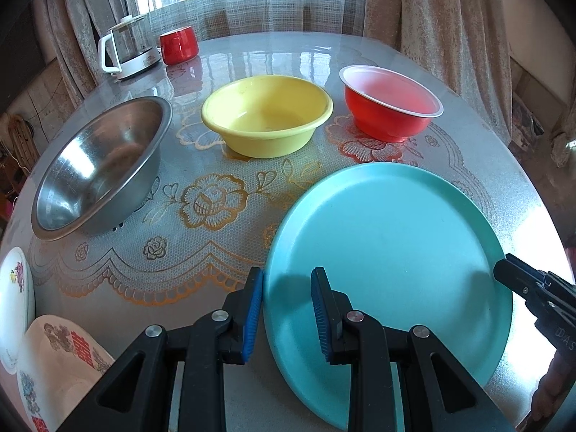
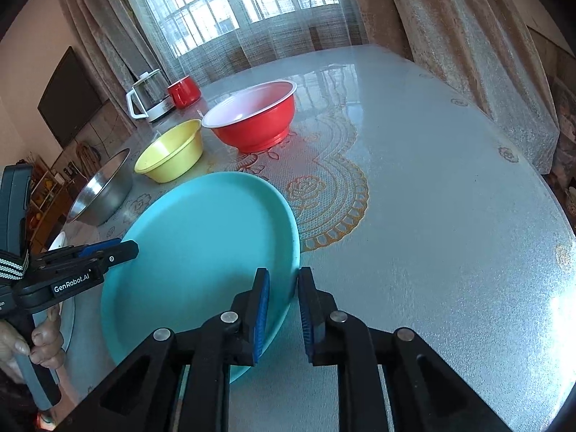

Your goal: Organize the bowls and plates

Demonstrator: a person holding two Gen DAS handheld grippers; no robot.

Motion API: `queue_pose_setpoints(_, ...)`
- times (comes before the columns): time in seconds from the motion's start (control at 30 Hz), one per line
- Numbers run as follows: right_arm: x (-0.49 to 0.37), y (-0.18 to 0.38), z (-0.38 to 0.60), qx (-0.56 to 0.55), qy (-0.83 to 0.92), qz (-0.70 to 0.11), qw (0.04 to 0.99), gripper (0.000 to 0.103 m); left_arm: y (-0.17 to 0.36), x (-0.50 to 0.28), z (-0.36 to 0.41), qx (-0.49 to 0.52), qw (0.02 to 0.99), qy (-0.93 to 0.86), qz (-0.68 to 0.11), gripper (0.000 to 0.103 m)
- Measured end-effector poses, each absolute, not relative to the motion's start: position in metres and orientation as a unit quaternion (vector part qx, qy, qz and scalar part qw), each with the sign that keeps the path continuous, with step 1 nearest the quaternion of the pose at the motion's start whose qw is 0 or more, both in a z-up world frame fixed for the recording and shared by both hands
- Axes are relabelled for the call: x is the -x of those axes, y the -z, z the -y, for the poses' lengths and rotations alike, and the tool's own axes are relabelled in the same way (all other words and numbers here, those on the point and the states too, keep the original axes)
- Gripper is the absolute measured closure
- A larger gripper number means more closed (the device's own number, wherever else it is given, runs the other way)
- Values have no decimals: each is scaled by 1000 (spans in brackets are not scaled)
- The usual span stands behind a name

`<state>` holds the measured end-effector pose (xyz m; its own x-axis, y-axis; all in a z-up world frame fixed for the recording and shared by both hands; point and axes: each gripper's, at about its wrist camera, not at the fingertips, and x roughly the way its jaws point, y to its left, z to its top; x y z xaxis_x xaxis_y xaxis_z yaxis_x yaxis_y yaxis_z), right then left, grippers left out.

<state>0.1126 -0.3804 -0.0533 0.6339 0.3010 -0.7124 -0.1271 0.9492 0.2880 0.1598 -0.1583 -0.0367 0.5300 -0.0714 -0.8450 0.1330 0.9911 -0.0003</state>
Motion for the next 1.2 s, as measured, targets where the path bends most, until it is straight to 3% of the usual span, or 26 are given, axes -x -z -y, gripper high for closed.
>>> queue_pose_setpoints(0.3, -108, 54, 387, -160, -94, -419, 889, 86, 35, -152, 152, -28, 877, 60, -477, 76)
queue_pose_setpoints(0.37, -106, 53, 389, -172, -80, -419, 888, 81, 32, -150, 147, -25, 878, 63, -474, 76)
queue_pose_setpoints(0.63, -88, 37, 381, -186, -35, -382, 905, 75, 12, -136, 125, -18, 893, 81, -441, 75)
queue_pose_setpoints(1.2, -88, 13, 265, -191, -148, -380, 893, 71, -22, -89, 29, -1, 921, 63, -385, 69)
